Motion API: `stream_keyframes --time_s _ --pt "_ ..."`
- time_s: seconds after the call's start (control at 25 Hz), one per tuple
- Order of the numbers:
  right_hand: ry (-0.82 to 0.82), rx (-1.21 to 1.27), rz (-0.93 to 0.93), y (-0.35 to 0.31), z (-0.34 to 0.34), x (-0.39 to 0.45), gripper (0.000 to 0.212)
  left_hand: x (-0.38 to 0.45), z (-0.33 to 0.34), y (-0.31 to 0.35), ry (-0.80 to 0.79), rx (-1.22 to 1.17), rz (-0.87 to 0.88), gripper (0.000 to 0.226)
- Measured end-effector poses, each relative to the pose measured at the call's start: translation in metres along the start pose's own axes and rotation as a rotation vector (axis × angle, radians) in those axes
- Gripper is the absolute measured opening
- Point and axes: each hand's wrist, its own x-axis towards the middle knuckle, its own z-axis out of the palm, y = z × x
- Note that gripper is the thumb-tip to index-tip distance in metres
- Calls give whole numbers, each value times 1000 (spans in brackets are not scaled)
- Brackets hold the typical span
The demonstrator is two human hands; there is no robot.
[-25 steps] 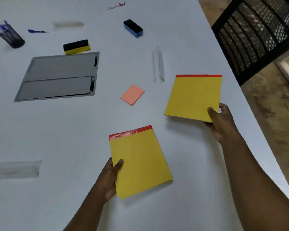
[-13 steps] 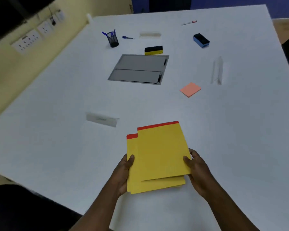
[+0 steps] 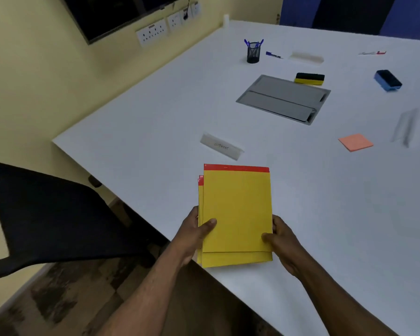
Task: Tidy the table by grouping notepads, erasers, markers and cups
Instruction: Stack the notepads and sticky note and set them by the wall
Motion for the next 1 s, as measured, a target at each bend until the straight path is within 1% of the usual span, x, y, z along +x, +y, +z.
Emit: stream_keyframes --time_s 0.12,0.24,0.32,0.44,0.52,0.6,0.72,0.84,0.88,1.0 --pt "100 -67 -77 1 20 -7 52 -5 -7 -2 -1 113 74 33" --pt "192 -133 -135 7 33 -10 46 -6 -3 -17 70 157 105 39" --pt "227 -149 -150 14 39 -11 47 -6 0 -34 133 191 98 43" --pt "247 -157 -165 23 48 -14 56 -4 4 -55 231 215 49 40" --pt "236 -161 -151 27 51 -14 59 -3 7 -61 244 223 30 43" --pt "212 -186 -128 30 50 -12 56 -5 9 -64 235 229 29 51" --pt "170 -278 -136 30 42 -7 45 -2 5 -59 196 292 90 40" --pt "129 -335 -113 18 20 7 40 9 0 -43 80 311 74 36" --pt "114 -301 -83 12 9 14 40 15 2 -36 49 269 39 35" --pt "74 -198 14 1 -21 32 35 31 21 -26 -29 -12 -116 41"
